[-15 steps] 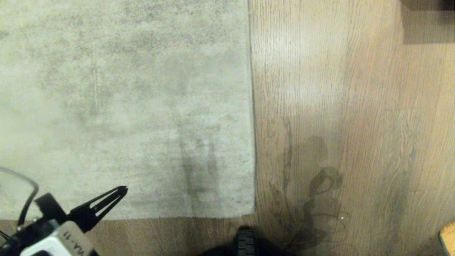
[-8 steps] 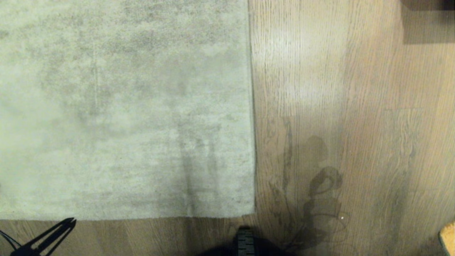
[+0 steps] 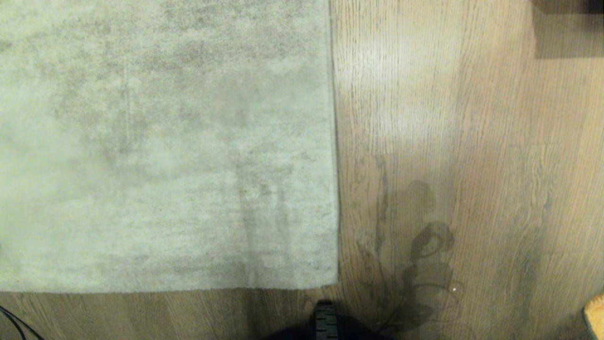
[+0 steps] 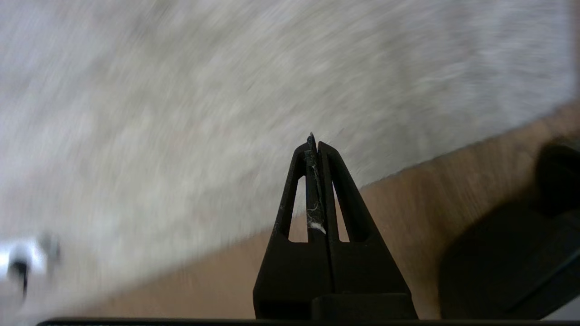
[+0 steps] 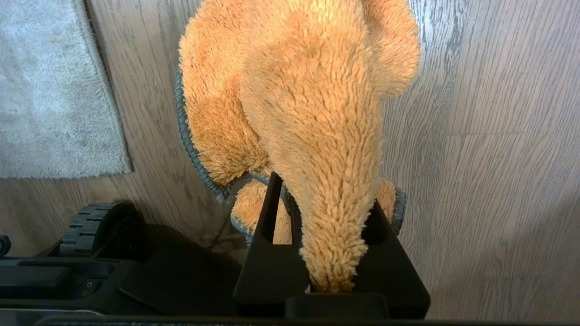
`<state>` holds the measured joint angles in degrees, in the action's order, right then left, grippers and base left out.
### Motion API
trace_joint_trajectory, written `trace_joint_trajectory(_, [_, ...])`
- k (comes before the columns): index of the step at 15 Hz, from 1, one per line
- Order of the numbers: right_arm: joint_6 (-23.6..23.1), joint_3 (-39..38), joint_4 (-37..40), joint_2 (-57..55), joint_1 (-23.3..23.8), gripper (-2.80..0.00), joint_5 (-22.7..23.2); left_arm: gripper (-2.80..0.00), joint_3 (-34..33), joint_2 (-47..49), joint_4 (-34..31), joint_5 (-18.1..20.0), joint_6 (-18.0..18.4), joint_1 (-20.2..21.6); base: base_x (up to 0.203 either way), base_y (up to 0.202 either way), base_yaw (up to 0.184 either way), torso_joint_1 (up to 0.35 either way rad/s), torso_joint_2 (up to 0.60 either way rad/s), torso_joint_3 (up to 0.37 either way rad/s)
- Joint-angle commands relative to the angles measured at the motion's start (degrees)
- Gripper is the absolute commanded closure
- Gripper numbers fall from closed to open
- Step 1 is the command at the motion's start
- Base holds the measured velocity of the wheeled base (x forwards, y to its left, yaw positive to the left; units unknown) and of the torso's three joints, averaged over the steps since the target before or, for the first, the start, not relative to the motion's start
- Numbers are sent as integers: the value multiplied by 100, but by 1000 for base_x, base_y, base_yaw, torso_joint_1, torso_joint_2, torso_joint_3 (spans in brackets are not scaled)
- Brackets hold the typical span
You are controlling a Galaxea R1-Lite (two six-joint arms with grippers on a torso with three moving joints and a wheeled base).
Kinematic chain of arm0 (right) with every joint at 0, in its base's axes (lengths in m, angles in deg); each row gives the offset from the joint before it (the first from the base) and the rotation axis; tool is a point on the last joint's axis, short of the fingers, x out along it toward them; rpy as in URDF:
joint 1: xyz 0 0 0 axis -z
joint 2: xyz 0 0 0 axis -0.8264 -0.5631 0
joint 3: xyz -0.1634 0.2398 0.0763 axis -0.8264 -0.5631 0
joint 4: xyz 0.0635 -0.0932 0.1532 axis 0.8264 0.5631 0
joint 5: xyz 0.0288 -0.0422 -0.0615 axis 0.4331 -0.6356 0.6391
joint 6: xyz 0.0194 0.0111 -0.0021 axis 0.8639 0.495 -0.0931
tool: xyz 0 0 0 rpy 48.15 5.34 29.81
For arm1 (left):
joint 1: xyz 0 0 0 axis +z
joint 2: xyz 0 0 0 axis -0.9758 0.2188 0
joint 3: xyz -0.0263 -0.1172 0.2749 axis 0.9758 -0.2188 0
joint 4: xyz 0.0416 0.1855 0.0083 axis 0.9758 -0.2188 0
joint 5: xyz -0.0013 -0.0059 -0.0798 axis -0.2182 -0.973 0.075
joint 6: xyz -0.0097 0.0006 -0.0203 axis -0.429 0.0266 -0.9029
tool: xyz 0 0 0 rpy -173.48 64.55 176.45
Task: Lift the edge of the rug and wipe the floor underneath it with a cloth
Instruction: Put down the rag
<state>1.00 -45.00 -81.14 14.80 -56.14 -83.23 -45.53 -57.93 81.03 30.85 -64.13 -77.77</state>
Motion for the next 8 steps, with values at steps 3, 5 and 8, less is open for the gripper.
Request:
trace_joint_trajectory(3, [-4,0,-2,-7,-2,0,1,0,15,-838,-578,-500,-917,41,0,0,0,0,0,0])
trace_joint_trajectory(5, [-4,0,-2,-7,-2,0,1,0,5,-837,-670,-477,-1606,41,0,0,0,0,0,0])
trace_joint_trajectory(8, [-4,0,-2,-7,-2,0,1,0,0,-837,-785,-530,-2322,41,0,0,0,0,0,0])
